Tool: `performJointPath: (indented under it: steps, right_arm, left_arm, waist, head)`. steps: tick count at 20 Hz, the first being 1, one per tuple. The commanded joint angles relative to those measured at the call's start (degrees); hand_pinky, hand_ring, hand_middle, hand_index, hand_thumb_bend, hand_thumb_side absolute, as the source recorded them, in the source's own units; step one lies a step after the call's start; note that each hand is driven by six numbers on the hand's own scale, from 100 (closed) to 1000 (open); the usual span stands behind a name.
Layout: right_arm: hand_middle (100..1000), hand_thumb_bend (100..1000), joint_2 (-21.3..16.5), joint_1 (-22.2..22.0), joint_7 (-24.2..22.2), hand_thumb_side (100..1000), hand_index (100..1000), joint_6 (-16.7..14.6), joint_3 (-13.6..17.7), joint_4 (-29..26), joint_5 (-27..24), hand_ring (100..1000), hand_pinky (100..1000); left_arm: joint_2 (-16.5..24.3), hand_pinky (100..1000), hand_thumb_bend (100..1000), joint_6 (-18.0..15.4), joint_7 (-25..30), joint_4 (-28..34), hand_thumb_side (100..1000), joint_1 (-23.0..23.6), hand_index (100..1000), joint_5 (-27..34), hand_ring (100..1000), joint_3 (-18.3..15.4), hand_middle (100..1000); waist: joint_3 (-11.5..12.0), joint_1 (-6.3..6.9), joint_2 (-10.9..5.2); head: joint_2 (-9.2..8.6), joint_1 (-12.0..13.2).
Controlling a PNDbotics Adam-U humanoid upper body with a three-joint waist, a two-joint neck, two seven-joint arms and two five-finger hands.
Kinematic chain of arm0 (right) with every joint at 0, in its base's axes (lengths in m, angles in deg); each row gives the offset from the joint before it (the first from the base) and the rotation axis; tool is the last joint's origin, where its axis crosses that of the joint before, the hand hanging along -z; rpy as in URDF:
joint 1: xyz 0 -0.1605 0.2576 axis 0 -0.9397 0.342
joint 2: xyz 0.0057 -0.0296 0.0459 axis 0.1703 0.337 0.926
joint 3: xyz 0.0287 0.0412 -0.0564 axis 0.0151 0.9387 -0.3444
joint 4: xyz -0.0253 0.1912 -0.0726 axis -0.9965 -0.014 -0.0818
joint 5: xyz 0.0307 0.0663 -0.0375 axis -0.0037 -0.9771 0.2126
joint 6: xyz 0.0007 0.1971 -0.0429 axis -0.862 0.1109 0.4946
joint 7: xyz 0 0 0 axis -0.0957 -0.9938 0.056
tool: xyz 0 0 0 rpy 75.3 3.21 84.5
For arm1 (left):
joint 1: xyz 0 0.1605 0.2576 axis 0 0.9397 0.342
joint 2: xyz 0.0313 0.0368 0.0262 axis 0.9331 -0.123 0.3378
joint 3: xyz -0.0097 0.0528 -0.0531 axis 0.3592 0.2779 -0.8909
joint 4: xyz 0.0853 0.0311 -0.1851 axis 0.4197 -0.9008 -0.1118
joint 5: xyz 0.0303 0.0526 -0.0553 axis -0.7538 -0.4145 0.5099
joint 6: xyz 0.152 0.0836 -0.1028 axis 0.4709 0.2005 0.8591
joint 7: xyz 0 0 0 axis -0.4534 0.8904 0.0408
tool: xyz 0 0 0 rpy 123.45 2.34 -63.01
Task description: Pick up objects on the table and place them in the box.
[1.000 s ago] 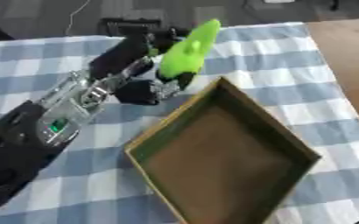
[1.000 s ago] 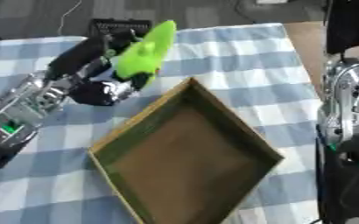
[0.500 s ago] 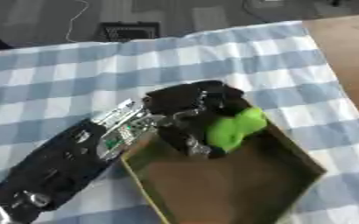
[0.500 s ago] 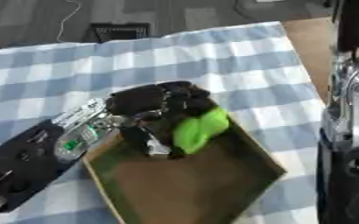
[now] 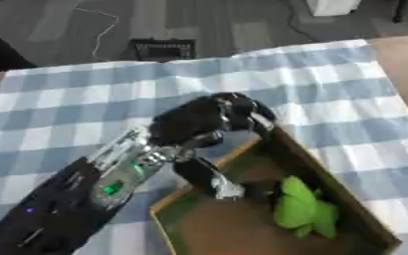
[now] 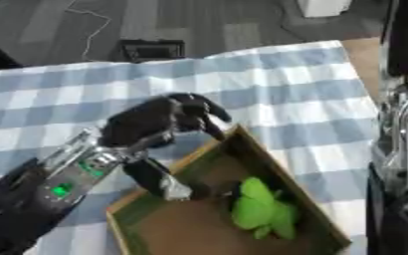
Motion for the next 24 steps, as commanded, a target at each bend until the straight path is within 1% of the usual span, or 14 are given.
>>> performJointPath:
  steps: [1,3,4,6,8,10,13,15,19,20,21,22,23,24]
  right_arm:
    - [390,100,-2.4,-0.6,-0.7,781,578,-1.3,0.7,-0.7,0.9,406,473]
    - [392,100,-4.0,-2.2,-1.5,776,582,-2.3,1.1,-0.7,1.6,409,472]
    - [395,100,-4.9,-3.4,-1.9,772,587,-2.7,1.3,-0.7,2.0,412,472]
    - [398,100,-6.5,-5.5,-2.9,764,595,-3.2,1.5,-0.7,2.8,417,471]
    - [400,100,-8.3,-8.0,-4.1,759,597,-3.5,1.4,-0.7,3.6,420,470]
    - [401,100,-10.0,-10.3,-5.9,756,597,-4.2,1.2,-0.7,4.6,422,470]
    - [404,100,-12.6,-13.8,-9.0,750,602,-5.4,0.3,-0.7,6.0,426,469]
    - [405,100,-14.0,-15.8,-10.7,748,604,-5.9,-0.2,-0.7,6.6,428,469]
    - [408,100,-15.3,-18.1,-12.3,742,610,-6.0,-0.4,-0.7,7.1,431,468]
    - [409,100,-15.3,-18.3,-12.5,740,613,-6.0,-0.5,-0.7,7.2,433,468]
    - [409,100,-15.2,-18.5,-12.7,803,613,-5.9,-0.5,-0.7,7.2,433,468]
    - [410,100,-15.1,-18.6,-12.9,738,616,-5.8,-0.6,-0.7,7.3,434,468]
    - [409,100,-15.0,-18.6,-13.0,721,616,-5.6,-0.8,-0.7,7.3,434,468]
    - [410,100,-14.9,-18.7,-13.2,739,617,-5.4,-0.8,-0.7,7.3,435,468]
  left_arm:
    - [4.5,284,100,2.2,-14.4,6.9,813,5.3,717,8.5,420,-9.5,595]
    - [5.2,206,100,-3.0,-22.4,7.3,797,9.8,665,10.4,330,-14.6,510]
    - [5.1,141,100,-6.2,-25.6,7.4,784,11.5,606,9.9,264,-16.8,457]
    - [4.1,100,100,-11.9,-30.8,7.4,770,13.7,589,8.0,207,-19.4,408]
    - [2.3,100,100,-16.5,-33.9,7.4,761,14.0,579,6.4,175,-20.9,360]
    - [1.3,100,100,-20.9,-34.7,7.4,759,12.8,575,6.3,174,-21.5,343]
    - [1.2,100,100,-26.0,-34.9,7.4,758,9.7,564,7.4,192,-20.7,329]
    - [1.0,100,100,-27.1,-35.0,7.4,758,7.8,563,8.4,195,-20.0,328]
    - [1.2,120,100,-25.3,-35.0,7.4,762,4.7,574,12.5,209,-20.4,339]
    - [1.3,150,100,-24.8,-35.0,7.4,764,4.0,582,13.4,226,-20.6,351]
    - [1.1,145,100,-24.4,-35.0,7.4,765,3.0,585,14.8,224,-20.7,344]
    - [1.0,145,100,-24.0,-35.0,7.4,765,2.5,587,16.1,221,-20.6,353]
    - [1.1,145,100,-23.6,-35.0,7.4,737,2.4,587,17.0,221,-20.3,353]
    - [1.2,134,100,-23.3,-34.9,7.4,764,2.5,589,17.5,214,-20.0,353]
  waist:
    - [1.7,-0.93,-1.90]
    - [4.1,-2.19,-2.52]
    - [5.7,-3.05,-2.98]
    - [8.0,-4.39,-3.89]
    - [10.2,-5.67,-5.24]
    - [12.0,-6.68,-6.49]
    - [14.6,-7.58,-8.04]
    - [16.0,-7.93,-8.75]
    - [17.3,-8.68,-9.48]
    - [17.4,-8.84,-9.54]
    - [17.3,-9.12,-9.58]
    - [17.2,-9.33,-9.58]
    - [17.1,-9.46,-9.54]
    - [17.0,-9.52,-9.47]
  head:
    - [-1.22,-2.6]
    - [-2.05,-3.8]
    - [-2.51,-3.9]
    - [-3.05,-3.6]
    - [-3.76,-3.9]
    - [-5.02,-5.0]
    - [-7.22,-6.6]
    - [-8.30,-6.8]
    - [-6.97,-6.4]
    - [-6.45,-6.4]
    - [-5.54,-6.2]
    - [-4.35,-6.1]
    - [-2.93,-6.0]
    - [-1.74,-5.7]
